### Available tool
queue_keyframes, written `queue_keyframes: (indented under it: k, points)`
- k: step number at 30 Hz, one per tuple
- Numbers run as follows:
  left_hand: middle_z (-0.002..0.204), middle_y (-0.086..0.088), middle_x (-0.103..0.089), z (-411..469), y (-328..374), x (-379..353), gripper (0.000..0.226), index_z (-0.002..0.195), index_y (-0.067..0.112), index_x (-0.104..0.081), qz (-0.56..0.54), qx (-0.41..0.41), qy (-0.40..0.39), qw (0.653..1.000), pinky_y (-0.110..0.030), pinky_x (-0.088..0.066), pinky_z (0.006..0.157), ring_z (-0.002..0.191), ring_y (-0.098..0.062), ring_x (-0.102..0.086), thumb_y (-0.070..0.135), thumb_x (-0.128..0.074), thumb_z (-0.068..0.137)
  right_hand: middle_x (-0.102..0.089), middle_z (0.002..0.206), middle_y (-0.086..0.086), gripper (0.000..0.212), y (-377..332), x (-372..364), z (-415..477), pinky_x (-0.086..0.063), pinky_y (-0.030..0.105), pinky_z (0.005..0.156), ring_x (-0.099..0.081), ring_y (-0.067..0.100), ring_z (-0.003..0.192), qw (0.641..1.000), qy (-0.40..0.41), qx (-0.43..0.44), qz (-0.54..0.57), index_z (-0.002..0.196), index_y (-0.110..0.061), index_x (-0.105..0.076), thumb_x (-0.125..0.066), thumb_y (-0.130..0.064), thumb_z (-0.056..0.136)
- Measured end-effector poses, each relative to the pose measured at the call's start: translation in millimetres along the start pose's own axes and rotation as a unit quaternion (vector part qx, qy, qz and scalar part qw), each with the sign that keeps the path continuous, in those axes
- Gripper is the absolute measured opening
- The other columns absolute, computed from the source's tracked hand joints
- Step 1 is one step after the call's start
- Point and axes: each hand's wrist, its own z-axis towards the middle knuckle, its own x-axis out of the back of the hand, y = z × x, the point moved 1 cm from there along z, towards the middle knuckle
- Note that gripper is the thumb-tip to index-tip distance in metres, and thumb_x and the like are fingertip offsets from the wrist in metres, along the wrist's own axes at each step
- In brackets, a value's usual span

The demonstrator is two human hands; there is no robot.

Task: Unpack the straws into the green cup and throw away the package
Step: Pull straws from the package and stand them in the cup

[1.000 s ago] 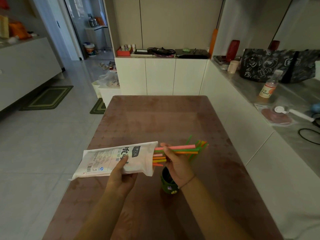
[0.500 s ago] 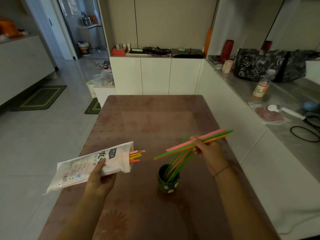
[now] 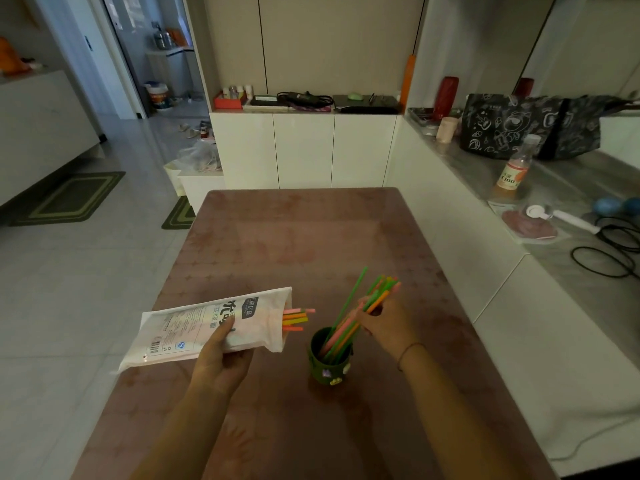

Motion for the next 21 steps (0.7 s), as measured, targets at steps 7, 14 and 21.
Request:
queue_keyframes:
  k: [7,14,21]
  points:
    - [0.114,-0.005,-0.068,1.1,-0.7,-3.0,0.036,0.120,0.018,-0.052,0.005,-0.006,-0.003,1.000,-0.040,-0.060,0.071,0.105,-0.020,-0.065,0.003,-0.059,0.088,-0.063,0.066,0.002,0.011,-3.3,7.7,8.5,-0.058,0.041,0.065,-0.063,0.020,0.059,0.996,0.087,0.025,0.023,0.070,-0.026,-0.062,-0.069,-0.023,0.078]
    - [0.106,-0.005,-0.071,1.2,-5.7,-6.8,0.032,0.115,0.018,-0.054,0.012,-0.001,-0.013,1.000,-0.039,-0.061,0.063,0.094,-0.020,-0.070,0.003,-0.059,0.087,-0.068,0.066,0.012,0.016,5.9,-13.4,7.4,-0.058,0.050,0.072,-0.069,0.027,0.063,1.000,0.022,-0.021,0.006,0.067,-0.009,-0.060,-0.067,-0.014,0.081]
    - [0.109,-0.006,-0.071,2.1,-5.3,-7.5,0.037,0.118,0.018,-0.052,0.010,-0.019,-0.018,1.000,-0.039,-0.061,0.060,0.088,-0.021,-0.073,0.002,-0.060,0.086,-0.070,0.067,0.013,0.024,-0.4,-13.3,-3.9,-0.058,0.042,0.071,-0.069,0.028,0.065,0.994,-0.007,-0.058,-0.094,0.060,-0.014,-0.060,-0.065,-0.023,0.082]
